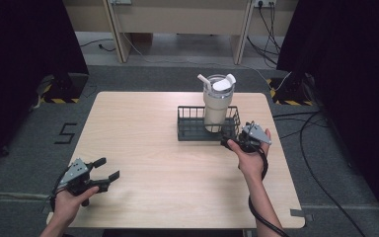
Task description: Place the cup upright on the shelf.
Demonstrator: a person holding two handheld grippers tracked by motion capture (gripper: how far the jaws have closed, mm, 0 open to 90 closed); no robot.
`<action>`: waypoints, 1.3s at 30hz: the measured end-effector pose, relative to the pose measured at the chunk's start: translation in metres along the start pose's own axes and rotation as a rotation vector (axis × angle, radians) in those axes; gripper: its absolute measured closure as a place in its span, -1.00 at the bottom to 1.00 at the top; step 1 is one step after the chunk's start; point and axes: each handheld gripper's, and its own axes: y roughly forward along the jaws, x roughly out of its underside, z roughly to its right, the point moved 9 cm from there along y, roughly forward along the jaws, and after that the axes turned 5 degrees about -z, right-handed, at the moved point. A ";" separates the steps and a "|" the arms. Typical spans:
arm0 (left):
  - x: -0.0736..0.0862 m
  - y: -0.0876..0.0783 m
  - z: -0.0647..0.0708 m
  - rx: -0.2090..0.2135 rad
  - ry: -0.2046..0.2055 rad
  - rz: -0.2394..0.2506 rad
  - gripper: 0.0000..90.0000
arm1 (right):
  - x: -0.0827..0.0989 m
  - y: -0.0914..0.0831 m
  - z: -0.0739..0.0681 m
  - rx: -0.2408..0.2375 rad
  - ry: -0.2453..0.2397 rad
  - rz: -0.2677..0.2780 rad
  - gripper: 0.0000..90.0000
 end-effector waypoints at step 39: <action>0.000 0.000 0.001 -0.002 0.000 0.000 -0.61 | 0.038 -0.048 0.018 0.032 0.028 -0.038 -0.82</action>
